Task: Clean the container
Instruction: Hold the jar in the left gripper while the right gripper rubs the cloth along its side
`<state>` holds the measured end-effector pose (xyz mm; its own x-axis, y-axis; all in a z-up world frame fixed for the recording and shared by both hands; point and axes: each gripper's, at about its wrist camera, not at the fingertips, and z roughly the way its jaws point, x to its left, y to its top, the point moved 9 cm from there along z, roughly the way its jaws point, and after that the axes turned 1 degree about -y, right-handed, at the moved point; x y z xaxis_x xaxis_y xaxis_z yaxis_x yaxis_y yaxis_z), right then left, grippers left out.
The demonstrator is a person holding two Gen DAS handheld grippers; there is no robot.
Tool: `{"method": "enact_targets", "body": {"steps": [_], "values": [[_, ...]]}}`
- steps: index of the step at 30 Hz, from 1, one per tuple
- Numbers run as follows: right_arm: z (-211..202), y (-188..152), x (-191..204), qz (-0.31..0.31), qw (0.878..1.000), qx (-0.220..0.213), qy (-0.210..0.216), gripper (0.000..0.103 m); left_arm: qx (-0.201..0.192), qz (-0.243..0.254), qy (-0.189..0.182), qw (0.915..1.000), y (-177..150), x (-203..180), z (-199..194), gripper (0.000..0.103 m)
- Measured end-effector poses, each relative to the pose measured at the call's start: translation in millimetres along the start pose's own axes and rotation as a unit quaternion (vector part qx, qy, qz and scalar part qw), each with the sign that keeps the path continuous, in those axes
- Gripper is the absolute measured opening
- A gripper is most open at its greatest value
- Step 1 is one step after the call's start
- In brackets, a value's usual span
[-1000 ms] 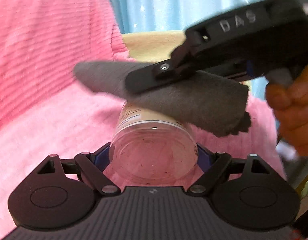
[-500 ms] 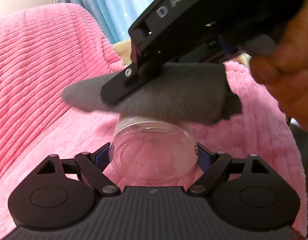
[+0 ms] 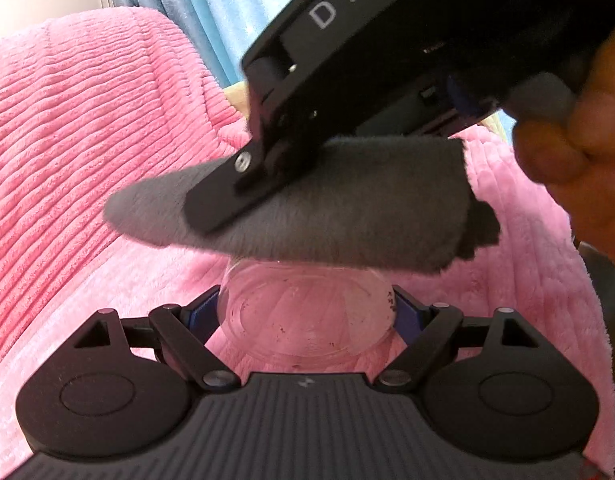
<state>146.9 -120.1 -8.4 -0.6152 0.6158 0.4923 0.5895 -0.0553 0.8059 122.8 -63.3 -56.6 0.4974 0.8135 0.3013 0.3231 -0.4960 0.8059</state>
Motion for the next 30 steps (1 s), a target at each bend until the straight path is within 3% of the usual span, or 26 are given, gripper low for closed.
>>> {"method": "enact_targets", "body": {"steps": [2,6,9,13,15,20,25,28,30], "values": [[1,6,-3,-0.018,1.000,-0.009,-0.014,0.006,0.000,0.002,0.000,1.0000,0,-1,0,0.085],[-7,21,-34,0.025,0.997,-0.053,-0.056,0.006,-0.001,0.011,0.001,0.9999,2,-2,2,0.085],[-8,20,-36,0.031,0.997,-0.056,-0.053,0.006,0.005,-0.013,-0.013,0.9998,-1,1,3,0.085],[-8,17,-35,0.021,0.997,-0.053,-0.053,0.006,0.005,-0.108,-0.065,0.9921,-1,21,10,0.085],[-7,18,-35,0.023,0.997,-0.052,-0.052,0.006,0.005,-0.130,-0.079,0.9883,-2,27,13,0.085],[-7,17,-27,0.020,0.997,-0.050,-0.055,0.006,0.004,-0.099,-0.061,0.9932,0,24,13,0.085],[-4,1,-5,0.011,1.000,-0.008,0.002,0.007,0.006,-0.009,-0.010,0.9999,0,6,9,0.085],[-1,5,-6,-0.008,1.000,-0.009,-0.005,0.006,0.006,-0.008,-0.010,0.9999,0,7,10,0.085],[-3,12,-19,0.011,0.999,-0.028,-0.026,0.006,0.006,0.000,-0.007,1.0000,0,5,10,0.085]]}}
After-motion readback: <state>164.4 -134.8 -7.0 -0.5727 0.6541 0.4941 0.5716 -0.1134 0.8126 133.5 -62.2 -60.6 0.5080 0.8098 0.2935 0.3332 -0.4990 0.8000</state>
